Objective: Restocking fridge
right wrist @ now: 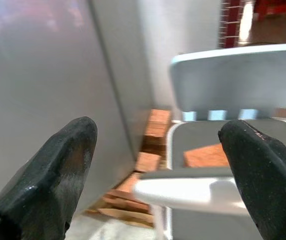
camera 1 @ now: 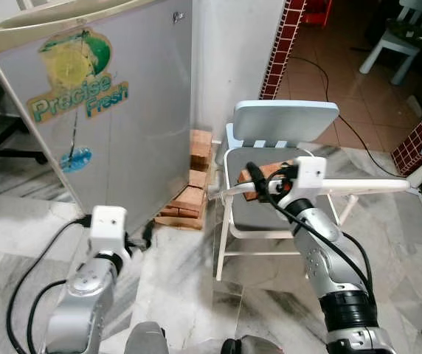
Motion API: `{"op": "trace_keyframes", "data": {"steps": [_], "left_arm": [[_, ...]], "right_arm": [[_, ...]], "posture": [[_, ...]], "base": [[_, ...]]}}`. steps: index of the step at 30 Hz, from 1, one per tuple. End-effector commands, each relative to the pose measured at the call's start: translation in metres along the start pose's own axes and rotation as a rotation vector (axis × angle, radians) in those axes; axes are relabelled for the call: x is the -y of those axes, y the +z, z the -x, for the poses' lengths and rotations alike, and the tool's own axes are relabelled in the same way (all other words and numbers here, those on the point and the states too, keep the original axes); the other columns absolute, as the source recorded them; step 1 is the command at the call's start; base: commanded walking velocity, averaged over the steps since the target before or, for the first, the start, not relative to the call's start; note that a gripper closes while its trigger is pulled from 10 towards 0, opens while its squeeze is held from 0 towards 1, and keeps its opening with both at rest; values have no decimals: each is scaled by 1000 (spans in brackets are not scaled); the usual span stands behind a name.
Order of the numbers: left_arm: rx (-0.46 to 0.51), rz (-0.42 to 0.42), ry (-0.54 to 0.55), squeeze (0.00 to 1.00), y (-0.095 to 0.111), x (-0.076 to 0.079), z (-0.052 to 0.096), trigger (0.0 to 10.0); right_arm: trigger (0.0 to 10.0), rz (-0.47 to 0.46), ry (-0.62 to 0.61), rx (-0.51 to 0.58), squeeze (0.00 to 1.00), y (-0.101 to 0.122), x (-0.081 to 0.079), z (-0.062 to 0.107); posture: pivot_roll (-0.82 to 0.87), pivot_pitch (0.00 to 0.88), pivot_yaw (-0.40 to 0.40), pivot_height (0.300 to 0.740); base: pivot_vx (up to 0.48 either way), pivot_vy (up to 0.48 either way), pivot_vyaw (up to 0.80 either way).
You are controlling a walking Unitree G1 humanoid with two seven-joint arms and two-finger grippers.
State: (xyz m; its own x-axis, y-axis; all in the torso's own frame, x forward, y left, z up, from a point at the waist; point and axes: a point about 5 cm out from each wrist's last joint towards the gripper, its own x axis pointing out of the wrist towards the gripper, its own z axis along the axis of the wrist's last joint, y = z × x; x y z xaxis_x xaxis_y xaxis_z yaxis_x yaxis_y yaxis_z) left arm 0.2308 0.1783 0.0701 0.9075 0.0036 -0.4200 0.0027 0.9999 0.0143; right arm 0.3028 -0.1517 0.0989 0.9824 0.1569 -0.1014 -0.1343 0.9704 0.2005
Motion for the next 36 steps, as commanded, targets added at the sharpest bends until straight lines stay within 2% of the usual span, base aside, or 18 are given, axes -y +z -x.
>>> {"op": "trace_keyframes", "data": {"steps": [1,8,13,21,25,31,36], "left_arm": [[2,-1,56,0,-2,-9,-3,10000],[42,-14,117,0,3,-23,-10,10000],[56,-23,132,0,2,-26,-12,10000],[72,-50,152,0,0,-34,-14,10000],[90,-71,181,0,4,-46,-20,10000],[108,-83,184,0,9,-51,-23,10000],[106,-89,235,0,8,-63,-25,10000]], "right_arm": [[10000,7,-45,3,0,-3,6,5],[10000,34,-71,16,0,-9,7,9],[10000,36,-97,23,0,-8,11,8],[10000,50,-104,30,0,-10,12,9],[10000,44,-103,33,0,-10,11,8],[10000,46,-109,39,0,-8,12,7],[10000,50,-112,45,0,-7,13,6]], "posture": [[149,81,-41,740],[145,77,-42,740],[145,76,-44,740],[150,76,-46,740],[149,72,-45,740],[146,67,-44,740],[146,64,-45,740]], "base": [[0,0,0],[0,0,0],[0,0,0],[0,480,-207],[0,480,0],[0,471,0],[0,431,0]]}}
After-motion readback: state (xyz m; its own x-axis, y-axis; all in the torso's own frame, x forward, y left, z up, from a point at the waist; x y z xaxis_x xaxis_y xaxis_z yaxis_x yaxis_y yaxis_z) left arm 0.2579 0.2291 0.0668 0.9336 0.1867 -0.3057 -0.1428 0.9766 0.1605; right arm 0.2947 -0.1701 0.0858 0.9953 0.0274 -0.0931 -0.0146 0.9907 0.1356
